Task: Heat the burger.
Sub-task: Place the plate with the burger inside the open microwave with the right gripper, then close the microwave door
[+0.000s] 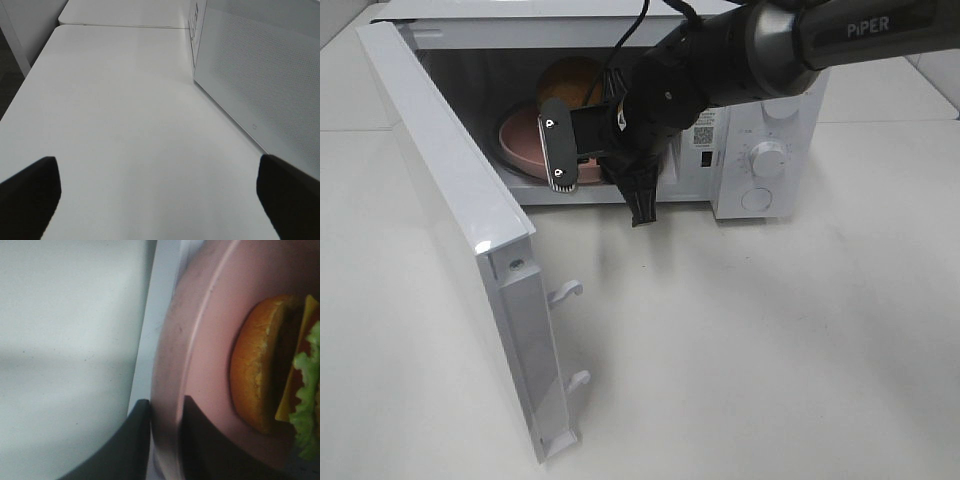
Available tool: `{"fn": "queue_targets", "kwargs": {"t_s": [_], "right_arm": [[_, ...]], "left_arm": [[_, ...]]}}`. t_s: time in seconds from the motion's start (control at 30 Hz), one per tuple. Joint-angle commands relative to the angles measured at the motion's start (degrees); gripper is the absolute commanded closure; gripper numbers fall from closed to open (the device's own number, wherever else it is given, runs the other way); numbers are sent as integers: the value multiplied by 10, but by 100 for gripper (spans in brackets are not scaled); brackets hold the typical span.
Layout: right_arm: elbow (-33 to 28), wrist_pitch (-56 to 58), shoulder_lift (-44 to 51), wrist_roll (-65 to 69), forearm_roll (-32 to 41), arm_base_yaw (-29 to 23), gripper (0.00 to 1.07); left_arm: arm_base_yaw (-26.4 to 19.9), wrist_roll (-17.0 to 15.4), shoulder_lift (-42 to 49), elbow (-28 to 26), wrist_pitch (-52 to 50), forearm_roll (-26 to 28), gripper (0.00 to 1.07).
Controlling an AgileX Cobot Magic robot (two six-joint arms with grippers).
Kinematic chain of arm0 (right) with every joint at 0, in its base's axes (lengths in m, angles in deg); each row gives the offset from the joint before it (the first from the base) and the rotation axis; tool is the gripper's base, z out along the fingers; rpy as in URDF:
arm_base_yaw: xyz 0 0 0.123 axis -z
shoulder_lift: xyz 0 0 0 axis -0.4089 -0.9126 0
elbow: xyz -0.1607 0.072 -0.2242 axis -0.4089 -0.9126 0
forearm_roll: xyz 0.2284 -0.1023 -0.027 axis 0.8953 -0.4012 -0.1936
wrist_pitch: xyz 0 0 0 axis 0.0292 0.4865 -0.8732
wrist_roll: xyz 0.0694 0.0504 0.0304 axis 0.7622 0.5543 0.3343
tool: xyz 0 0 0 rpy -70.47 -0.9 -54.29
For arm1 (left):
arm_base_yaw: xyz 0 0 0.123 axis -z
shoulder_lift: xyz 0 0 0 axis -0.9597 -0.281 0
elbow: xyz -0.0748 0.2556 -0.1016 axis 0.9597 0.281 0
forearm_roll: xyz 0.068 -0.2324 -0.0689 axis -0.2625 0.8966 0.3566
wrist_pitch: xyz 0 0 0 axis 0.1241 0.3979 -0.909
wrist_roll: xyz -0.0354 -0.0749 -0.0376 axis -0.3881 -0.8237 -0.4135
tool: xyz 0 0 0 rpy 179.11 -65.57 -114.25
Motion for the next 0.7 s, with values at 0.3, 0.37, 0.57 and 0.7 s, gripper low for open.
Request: {"fn": "queue_targets", "kwargs": {"t_s": [0.3, 0.37, 0.57, 0.7], "right_arm": [[-14, -13, 31, 26, -3, -1, 63], [-46, -21, 49, 26, -5, -1, 63], [-96, -34, 72, 26, -5, -1, 63], [-127, -41, 95, 24, -5, -1, 62]], "left_arm": [[3, 1, 15, 3, -5, 3, 6], [3, 1, 15, 3, -5, 3, 6], [3, 1, 15, 3, -5, 3, 6], [3, 1, 15, 3, -5, 3, 6]]}}
